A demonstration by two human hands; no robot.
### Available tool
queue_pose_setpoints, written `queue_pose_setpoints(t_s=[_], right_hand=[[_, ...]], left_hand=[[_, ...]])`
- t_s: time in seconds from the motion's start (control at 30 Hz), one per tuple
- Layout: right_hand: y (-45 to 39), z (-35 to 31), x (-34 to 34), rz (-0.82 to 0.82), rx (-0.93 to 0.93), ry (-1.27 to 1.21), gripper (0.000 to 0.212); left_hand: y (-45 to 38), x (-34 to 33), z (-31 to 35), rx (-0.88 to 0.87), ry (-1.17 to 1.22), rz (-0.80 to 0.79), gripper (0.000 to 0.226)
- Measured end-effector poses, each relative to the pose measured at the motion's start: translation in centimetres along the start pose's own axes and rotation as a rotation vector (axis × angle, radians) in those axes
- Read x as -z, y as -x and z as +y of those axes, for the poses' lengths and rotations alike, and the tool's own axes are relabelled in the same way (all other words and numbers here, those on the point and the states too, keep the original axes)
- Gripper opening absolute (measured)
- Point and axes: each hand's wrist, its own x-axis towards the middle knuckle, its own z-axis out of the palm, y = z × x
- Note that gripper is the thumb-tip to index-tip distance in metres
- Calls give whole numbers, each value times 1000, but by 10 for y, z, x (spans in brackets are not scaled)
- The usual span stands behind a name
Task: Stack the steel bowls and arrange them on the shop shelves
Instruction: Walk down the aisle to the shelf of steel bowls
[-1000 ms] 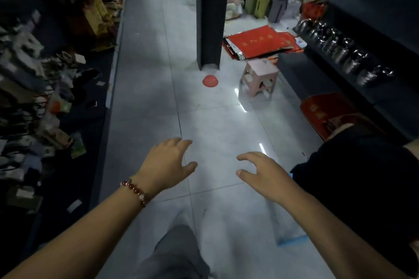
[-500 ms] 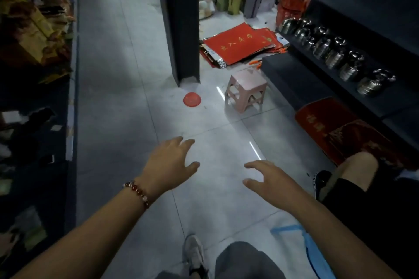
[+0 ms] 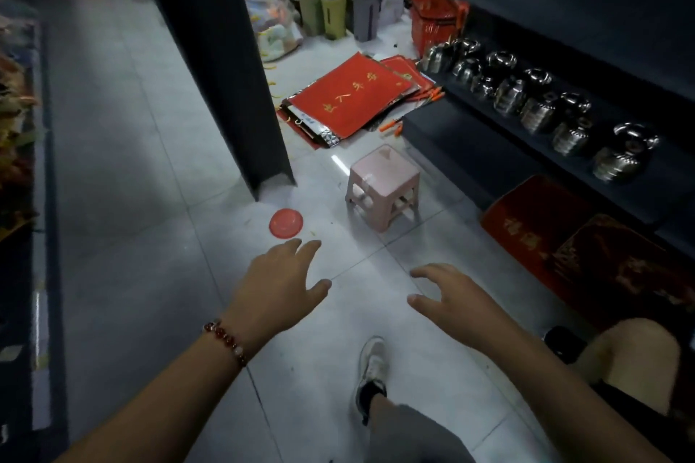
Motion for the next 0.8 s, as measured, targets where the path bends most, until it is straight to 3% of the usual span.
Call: queue_pose_setpoints(t_s=[0.13, 0.4, 0.67, 0.8], right_hand=[[-96, -2, 54, -28, -22, 69, 50], [-245, -36, 166, 2, 4, 129, 50], [-385, -35, 223, 17, -79, 140, 48], [-469, -33, 250, 53, -180, 89, 54]], left_hand=[[-111, 30, 0, 9, -22, -68, 69], [-272, 98, -3, -3, -52, 16, 75], [-436, 118, -40, -88, -90, 29, 75], [-547, 142, -53, -167, -79, -22, 93]])
